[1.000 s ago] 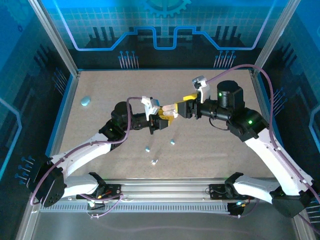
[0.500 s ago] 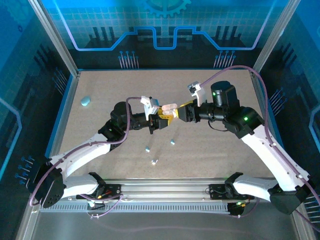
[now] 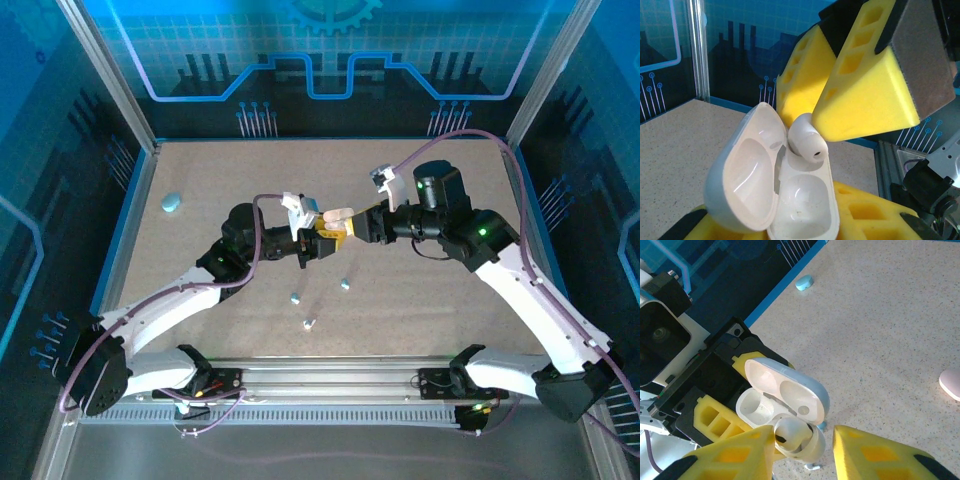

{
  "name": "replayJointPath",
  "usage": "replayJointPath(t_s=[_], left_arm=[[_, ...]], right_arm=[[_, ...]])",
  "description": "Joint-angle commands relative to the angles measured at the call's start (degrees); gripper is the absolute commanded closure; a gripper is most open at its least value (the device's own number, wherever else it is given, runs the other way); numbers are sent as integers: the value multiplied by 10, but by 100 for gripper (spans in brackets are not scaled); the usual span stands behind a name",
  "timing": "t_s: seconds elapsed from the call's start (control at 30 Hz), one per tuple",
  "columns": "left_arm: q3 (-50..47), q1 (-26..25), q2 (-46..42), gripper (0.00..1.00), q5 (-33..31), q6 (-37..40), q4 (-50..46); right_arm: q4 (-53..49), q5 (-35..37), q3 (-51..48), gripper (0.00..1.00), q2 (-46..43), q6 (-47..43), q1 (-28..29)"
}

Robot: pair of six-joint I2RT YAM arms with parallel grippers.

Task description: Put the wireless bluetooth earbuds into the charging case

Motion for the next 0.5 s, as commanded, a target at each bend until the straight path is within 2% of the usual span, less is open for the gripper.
replayJointPath(t_s=[0.0, 0.1, 0.2, 0.37, 0.47], left_arm=[[12, -2, -16, 72, 4, 16, 9], [12, -3, -15, 72, 2, 18, 10], [14, -2, -12, 72, 2, 17, 11], [13, -2, -14, 72, -20, 22, -2], [9, -3, -19, 73, -42, 27, -13]], right_arm=[[5, 4, 13, 62, 6, 3, -5], [-11, 32, 15, 62, 9, 4, -5], [-18, 31, 19, 62, 12, 4, -3], [-15, 29, 35, 48, 0, 16, -1], [-4, 37, 38, 43, -27, 25, -5]])
